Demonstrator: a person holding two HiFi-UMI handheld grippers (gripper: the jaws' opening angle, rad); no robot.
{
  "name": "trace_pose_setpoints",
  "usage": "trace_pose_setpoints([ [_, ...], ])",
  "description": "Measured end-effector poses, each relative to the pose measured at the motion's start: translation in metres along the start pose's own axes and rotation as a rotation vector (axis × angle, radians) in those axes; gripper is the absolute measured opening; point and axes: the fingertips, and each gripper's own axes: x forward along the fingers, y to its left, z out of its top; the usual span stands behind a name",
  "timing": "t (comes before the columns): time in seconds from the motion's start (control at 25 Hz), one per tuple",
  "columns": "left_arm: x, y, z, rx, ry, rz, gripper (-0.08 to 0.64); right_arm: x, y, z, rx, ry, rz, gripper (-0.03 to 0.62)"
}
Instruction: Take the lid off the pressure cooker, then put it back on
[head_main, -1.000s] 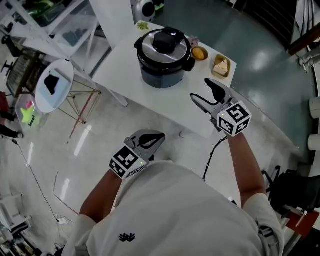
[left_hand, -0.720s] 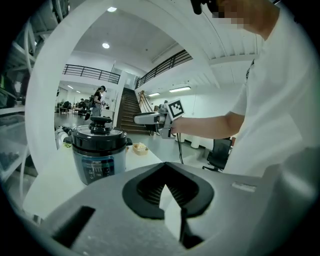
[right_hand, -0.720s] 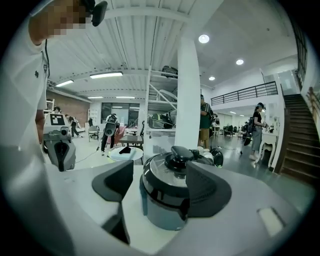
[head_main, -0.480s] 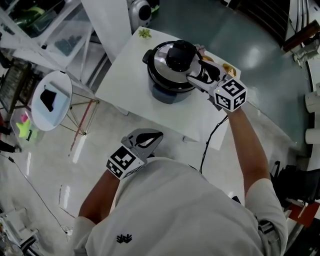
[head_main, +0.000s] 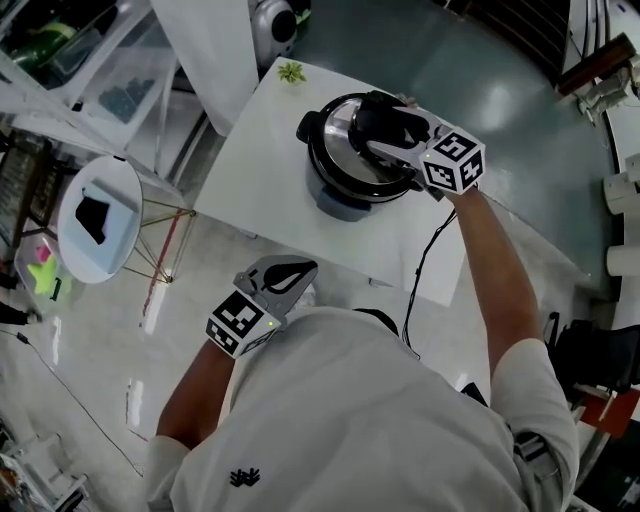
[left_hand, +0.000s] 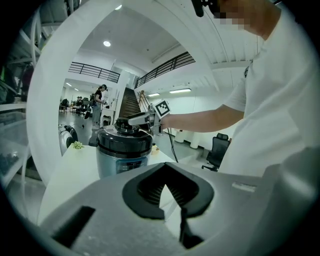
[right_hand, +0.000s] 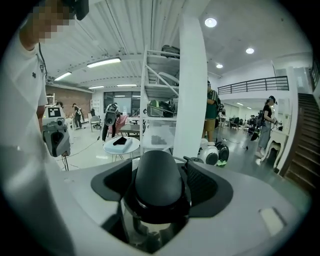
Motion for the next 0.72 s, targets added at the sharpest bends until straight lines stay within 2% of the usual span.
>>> trace_pose_setpoints([
  [0.24, 0.000, 0.016, 0.002, -0.006, -0.007, -0.015, 0.008, 0.019, 0.000, -0.005, -0.011, 0.072, 0.052, 0.359],
  [0.4, 0.000, 0.025, -0.002, -0.019, -0.003, -0.016, 0.008, 0.022, 0.003, -0.008, -0.046, 0.113, 0.059, 0.308],
  [0.72, 0.004, 0.033, 0.000, -0.012, -0.001, -0.038, 0.008, 0.021, 0.004, -0.007, -0.056, 0.123, 0.067, 0.292],
])
